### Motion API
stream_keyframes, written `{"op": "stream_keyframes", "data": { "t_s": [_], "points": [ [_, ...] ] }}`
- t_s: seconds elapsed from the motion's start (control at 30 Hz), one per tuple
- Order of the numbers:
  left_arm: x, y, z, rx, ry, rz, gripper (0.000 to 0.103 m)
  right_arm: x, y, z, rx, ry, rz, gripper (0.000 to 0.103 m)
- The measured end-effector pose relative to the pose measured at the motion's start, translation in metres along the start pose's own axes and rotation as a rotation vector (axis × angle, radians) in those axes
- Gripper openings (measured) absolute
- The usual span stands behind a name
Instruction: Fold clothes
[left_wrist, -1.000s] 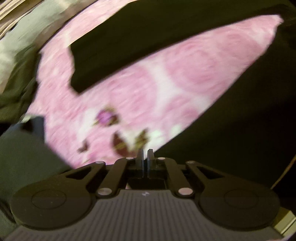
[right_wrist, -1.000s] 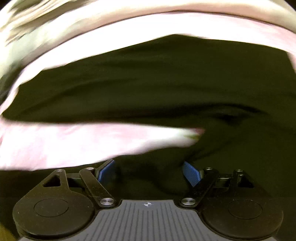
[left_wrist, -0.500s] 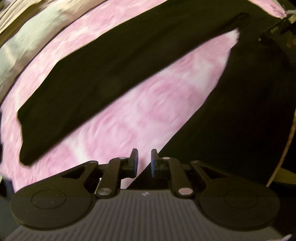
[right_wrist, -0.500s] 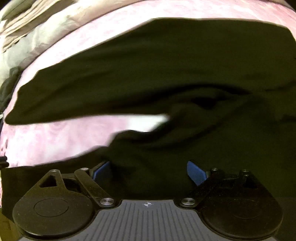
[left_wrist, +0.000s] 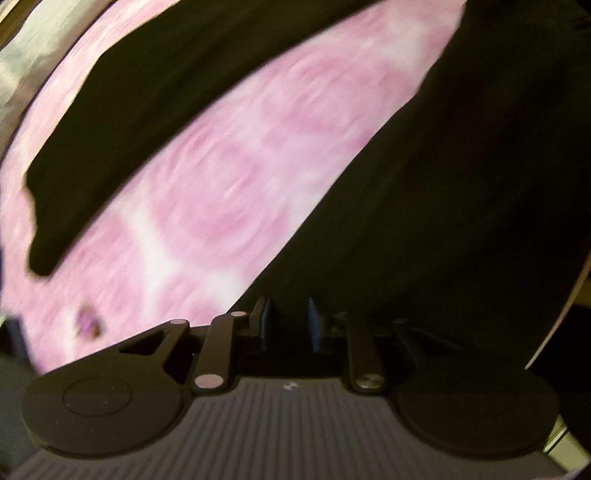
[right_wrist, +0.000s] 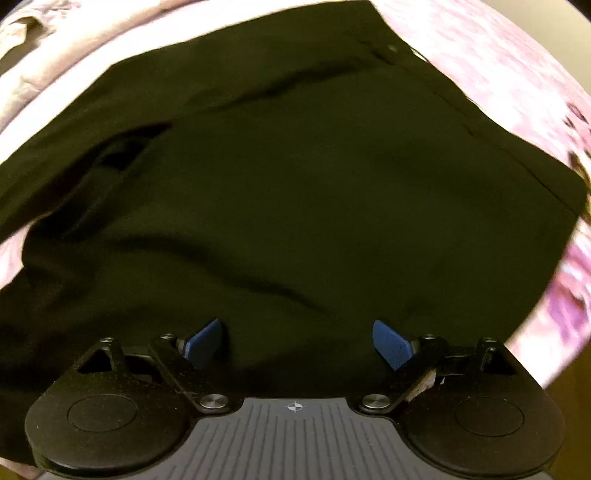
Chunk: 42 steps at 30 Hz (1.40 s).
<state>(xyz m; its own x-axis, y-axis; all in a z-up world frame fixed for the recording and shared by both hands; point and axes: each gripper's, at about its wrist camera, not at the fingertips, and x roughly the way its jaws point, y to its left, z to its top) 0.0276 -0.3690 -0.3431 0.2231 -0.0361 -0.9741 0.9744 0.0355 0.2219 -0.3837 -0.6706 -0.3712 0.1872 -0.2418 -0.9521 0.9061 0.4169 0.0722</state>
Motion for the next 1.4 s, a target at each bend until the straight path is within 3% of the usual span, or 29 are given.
{"op": "stream_keyframes", "data": {
  "t_s": [0.2,0.33,0.47,0.73,1.07,1.23,1.4],
  "points": [
    [-0.041,0.02,-0.008,-0.068,-0.04,0.012,0.019,-0.028,0.041,0.01,-0.021,0.003,-0.003,0.092],
    [-0.081,0.025,0.003,-0.079,-0.124,0.014,0.034,-0.049,0.069,0.017,-0.051,-0.001,0.003,0.092],
    [-0.115,0.027,0.016,-0.078,-0.206,0.024,0.041,-0.073,0.093,0.022,-0.1,-0.012,0.016,0.092],
    [-0.147,0.024,0.023,-0.044,-0.294,0.033,0.046,-0.106,0.081,0.023,-0.053,0.007,-0.015,0.092],
    [-0.153,-0.032,-0.003,0.01,-0.241,0.077,0.049,-0.149,0.032,-0.016,-0.051,-0.047,-0.078,0.092],
    [-0.158,-0.073,-0.013,0.03,-0.204,0.132,0.05,-0.149,0.024,-0.012,-0.246,-0.097,-0.084,0.092],
    [-0.168,-0.122,-0.033,-0.019,-0.117,0.231,0.05,-0.137,0.015,-0.004,-0.445,-0.13,-0.012,0.092]
  ]
}}
